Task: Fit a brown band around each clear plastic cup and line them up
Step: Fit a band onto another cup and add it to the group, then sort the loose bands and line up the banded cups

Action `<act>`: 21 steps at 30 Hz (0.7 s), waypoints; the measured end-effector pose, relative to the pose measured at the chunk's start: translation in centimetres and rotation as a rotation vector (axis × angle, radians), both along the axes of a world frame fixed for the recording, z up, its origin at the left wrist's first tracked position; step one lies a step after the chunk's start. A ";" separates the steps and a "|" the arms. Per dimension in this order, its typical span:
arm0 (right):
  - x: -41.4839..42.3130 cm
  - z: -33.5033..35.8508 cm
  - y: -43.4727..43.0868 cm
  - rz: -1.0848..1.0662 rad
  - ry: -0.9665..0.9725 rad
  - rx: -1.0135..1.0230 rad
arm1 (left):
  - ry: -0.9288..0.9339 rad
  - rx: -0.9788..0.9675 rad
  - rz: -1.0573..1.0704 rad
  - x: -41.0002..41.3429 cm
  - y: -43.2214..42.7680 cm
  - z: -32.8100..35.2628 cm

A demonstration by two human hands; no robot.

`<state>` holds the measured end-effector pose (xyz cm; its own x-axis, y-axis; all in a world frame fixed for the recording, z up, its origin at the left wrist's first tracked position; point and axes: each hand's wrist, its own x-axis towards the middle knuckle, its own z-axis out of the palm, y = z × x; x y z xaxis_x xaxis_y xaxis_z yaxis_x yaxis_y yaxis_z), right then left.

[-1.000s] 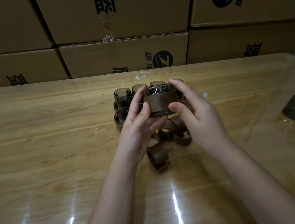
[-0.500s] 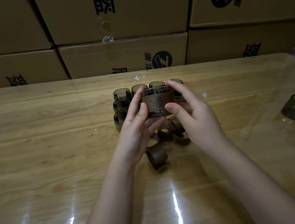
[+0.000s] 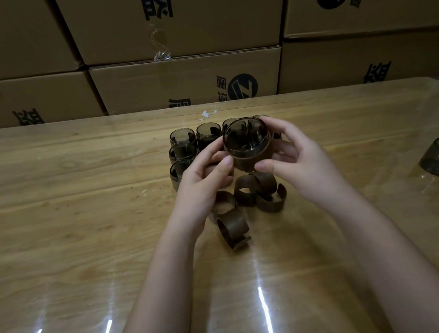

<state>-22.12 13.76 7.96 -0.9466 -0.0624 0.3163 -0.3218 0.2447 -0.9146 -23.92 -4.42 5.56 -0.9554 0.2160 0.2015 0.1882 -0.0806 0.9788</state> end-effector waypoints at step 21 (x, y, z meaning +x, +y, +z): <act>-2.5 -4.3 2.4 -0.344 0.059 0.122 | 0.277 -0.737 0.128 0.2 2.2 -2.7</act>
